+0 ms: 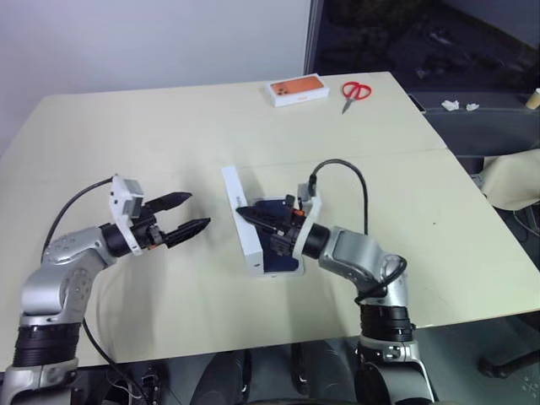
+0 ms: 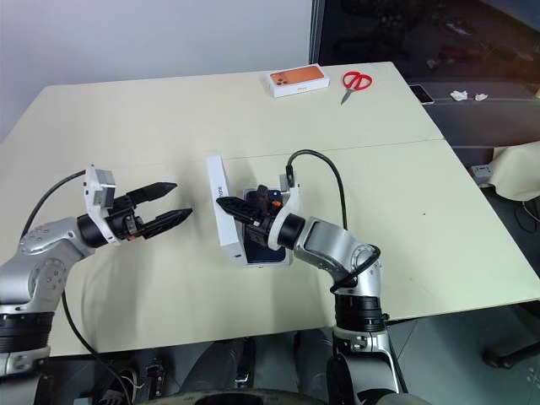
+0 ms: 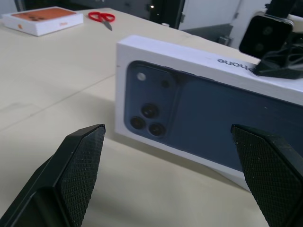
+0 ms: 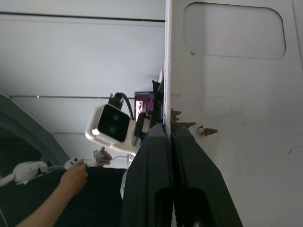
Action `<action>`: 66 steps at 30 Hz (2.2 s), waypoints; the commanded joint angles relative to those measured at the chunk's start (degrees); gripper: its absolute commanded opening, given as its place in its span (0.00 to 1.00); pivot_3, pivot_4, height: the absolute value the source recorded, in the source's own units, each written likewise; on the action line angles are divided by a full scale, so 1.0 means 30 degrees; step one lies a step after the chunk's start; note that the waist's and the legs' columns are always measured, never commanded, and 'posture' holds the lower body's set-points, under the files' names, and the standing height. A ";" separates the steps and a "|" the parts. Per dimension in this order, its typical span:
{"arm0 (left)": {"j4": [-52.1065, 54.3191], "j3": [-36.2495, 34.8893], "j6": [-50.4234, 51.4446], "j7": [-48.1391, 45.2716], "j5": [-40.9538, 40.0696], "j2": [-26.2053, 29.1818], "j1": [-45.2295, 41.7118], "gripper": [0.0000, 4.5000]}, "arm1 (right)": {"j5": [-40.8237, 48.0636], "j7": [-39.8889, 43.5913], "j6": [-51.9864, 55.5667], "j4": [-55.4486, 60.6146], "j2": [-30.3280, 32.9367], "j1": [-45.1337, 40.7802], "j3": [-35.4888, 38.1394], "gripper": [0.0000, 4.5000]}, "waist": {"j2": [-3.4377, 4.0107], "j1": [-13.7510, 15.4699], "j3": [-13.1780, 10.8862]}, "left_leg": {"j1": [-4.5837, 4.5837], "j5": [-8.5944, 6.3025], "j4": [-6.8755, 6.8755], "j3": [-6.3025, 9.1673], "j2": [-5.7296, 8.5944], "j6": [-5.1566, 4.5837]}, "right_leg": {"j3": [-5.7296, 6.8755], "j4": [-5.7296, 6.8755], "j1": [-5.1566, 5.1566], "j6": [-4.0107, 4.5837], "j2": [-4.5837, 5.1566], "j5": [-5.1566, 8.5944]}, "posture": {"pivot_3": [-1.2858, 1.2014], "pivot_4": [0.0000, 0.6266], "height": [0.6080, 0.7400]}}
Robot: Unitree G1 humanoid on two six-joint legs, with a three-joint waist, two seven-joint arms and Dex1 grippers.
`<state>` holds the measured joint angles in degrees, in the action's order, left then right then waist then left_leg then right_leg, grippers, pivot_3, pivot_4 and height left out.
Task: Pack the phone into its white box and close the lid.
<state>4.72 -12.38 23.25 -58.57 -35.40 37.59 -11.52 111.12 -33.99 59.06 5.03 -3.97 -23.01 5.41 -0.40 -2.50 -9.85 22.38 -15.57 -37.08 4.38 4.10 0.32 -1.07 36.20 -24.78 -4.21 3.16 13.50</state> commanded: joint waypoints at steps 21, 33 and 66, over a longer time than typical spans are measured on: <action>0.0521 0.1552 -0.0569 0.0271 0.0958 -0.1107 0.0687 0.01 | -0.0350 0.0971 -0.2552 0.0362 0.2478 0.0486 -0.2441 0.00 | -0.0002 0.0087 0.0002 | 0.0001 0.0000 -0.0010 0.0000 0.0003 -0.0001 | 0.0000 -0.0006 0.0017 0.0001 0.0007 0.0000 | 0.52 0.24 1.00; -0.0312 0.3226 -0.1002 0.0232 0.1795 -0.2456 -0.0069 0.00 | -0.1773 0.2284 -0.3023 0.0977 0.3447 0.0825 -0.2311 0.31 | -0.0007 0.0223 0.0004 | -0.0002 0.0000 -0.0023 0.0001 0.0003 -0.0001 | 0.0004 -0.0007 0.0028 -0.0001 0.0007 0.0000 | 0.52 0.24 1.00; -0.1859 0.4523 -0.2304 0.0831 0.3092 -0.4943 -0.1222 0.00 | -1.8308 1.6155 -0.3966 0.1925 1.3329 -0.2362 -0.2188 0.78 | -0.0033 0.0640 -0.0005 | 0.0006 -0.0008 -0.0057 -0.0005 0.0010 -0.0015 | 0.0029 -0.0036 0.0057 -0.0006 0.0016 0.0000 | 0.52 0.24 1.00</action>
<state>-1.53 1.27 17.22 -56.15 -26.26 22.89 -14.42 60.55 11.63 49.70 9.51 35.22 -29.22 -0.76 -0.50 -0.58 -9.86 22.40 -15.59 -37.26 4.37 4.14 0.27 -0.99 36.10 -24.61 -4.23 3.21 13.50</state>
